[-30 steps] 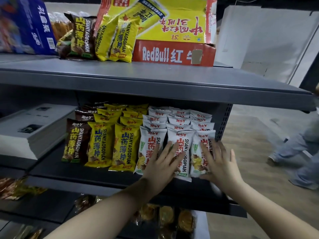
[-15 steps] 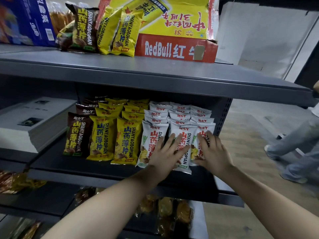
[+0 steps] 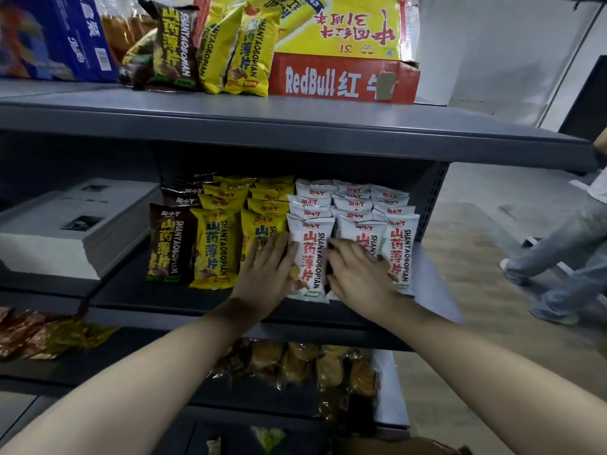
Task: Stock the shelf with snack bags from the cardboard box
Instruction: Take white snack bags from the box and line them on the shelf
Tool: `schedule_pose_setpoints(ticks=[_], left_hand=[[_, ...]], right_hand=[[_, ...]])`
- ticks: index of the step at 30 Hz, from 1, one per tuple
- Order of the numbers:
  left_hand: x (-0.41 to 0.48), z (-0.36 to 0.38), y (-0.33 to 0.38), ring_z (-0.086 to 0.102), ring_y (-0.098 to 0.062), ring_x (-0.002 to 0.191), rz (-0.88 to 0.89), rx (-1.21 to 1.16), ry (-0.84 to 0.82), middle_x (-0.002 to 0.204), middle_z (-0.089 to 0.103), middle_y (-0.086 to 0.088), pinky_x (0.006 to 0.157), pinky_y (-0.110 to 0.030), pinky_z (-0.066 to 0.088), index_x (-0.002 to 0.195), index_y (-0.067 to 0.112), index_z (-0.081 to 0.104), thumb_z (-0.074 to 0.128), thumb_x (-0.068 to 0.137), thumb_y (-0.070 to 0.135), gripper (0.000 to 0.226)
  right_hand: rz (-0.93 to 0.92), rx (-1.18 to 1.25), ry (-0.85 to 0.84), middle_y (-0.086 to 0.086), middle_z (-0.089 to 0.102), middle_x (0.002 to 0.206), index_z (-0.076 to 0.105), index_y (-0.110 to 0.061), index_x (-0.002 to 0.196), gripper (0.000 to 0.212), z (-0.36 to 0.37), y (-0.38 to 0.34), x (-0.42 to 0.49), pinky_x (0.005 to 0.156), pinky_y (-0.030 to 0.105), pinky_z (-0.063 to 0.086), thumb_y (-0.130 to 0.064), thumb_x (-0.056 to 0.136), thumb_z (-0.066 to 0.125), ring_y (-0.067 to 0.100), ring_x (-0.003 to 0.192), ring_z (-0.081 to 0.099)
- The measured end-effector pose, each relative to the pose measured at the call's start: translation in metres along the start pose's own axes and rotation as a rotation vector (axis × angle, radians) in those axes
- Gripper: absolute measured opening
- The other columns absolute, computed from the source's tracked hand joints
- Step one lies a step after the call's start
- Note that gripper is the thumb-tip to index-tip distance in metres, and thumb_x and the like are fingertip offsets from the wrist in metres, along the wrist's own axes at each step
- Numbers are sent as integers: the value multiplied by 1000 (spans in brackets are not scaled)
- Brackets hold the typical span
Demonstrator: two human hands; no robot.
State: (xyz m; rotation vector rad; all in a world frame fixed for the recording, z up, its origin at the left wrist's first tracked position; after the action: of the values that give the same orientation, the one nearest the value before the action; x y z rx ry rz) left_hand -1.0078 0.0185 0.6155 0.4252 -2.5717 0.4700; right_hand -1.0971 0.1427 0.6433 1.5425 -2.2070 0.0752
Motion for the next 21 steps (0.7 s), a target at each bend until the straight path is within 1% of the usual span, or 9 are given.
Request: schedule_pose_setpoints(ticks=[2, 4, 5, 8, 11, 15, 17, 19, 21], left_hand=[[-15, 10, -26, 22, -35, 142, -86, 46, -90, 155, 22, -17, 113, -56, 18, 150, 13, 21, 43, 94, 45, 68], [-29, 22, -54, -4, -34, 146, -200, 17, -187, 158, -5, -15, 115, -54, 0, 150, 16, -7, 31, 97, 50, 74], [-36, 26, -67, -9, -34, 145, -258, 11, -213, 158, -11, -15, 115, -55, -2, 149, 17, -14, 27, 97, 53, 75], [-51, 31, -99, -10, -35, 145, -377, 16, -282, 157, -15, -17, 114, -58, 0, 147, 20, -22, 28, 93, 61, 84], [-53, 34, -119, -10, -32, 146, -378, -24, -320, 156, -18, -16, 116, -53, 2, 144, 24, -27, 34, 90, 64, 91], [-51, 38, -127, -11, -25, 147, -271, -80, -292, 157, -19, -9, 119, -39, 5, 136, 30, -35, 40, 96, 42, 86], [-49, 40, -130, -10, -22, 147, -247, -164, -265, 157, -20, -5, 118, -34, 13, 137, 32, -34, 46, 95, 35, 90], [-45, 41, -127, -9, -21, 147, -191, -275, -242, 156, -23, -1, 110, -32, 31, 138, 34, -30, 54, 93, 28, 96], [-42, 40, -124, -11, -20, 146, -123, -358, -230, 153, -27, 3, 104, -30, 38, 141, 35, -23, 61, 88, 18, 101]], right_hand=[[-46, 8, -24, 15, 44, 143, 47, -7, 136, 54, 7, -20, 9, 110, 42, 32, -28, 88, 61, 32, 133, 40], [-70, 11, -42, 16, 34, 149, 38, -8, 143, 60, 14, -36, 18, 115, 45, 22, -33, 92, 56, 32, 139, 31], [-77, 13, -47, 17, 30, 152, 35, -8, 145, 63, 16, -44, 23, 116, 46, 19, -35, 92, 56, 32, 141, 27], [-110, 5, -69, 15, 13, 158, 17, -13, 151, 76, 23, -67, 37, 119, 49, 8, -39, 91, 56, 30, 146, 11], [-143, -17, -76, 13, 3, 160, 7, -17, 153, 84, 30, -89, 53, 119, 51, 1, -43, 91, 57, 31, 148, 1], [-139, -65, -81, 12, -8, 161, -2, -21, 153, 90, 39, -112, 73, 116, 55, -2, -49, 90, 55, 33, 148, -5], [-71, -87, -73, 12, -10, 160, -5, -21, 153, 93, 41, -114, 82, 115, 57, -3, -50, 89, 57, 34, 147, -6], [-17, -97, -83, 13, -12, 160, -7, -20, 153, 97, 44, -111, 88, 114, 59, -3, -54, 87, 57, 35, 147, -6], [6, -110, -98, 14, -11, 160, -7, -19, 153, 99, 48, -106, 90, 115, 59, -2, -58, 86, 55, 36, 147, -5]])
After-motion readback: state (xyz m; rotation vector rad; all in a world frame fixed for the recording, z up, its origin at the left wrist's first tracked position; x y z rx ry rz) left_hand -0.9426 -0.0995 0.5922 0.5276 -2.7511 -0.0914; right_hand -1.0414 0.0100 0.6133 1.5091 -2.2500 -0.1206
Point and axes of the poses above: each hand's wrist, its own x-axis towards the middle knuckle, its own z-axis out of the palm, y = z × x, the point moved 6 cm from there along x, towards the middle knuckle
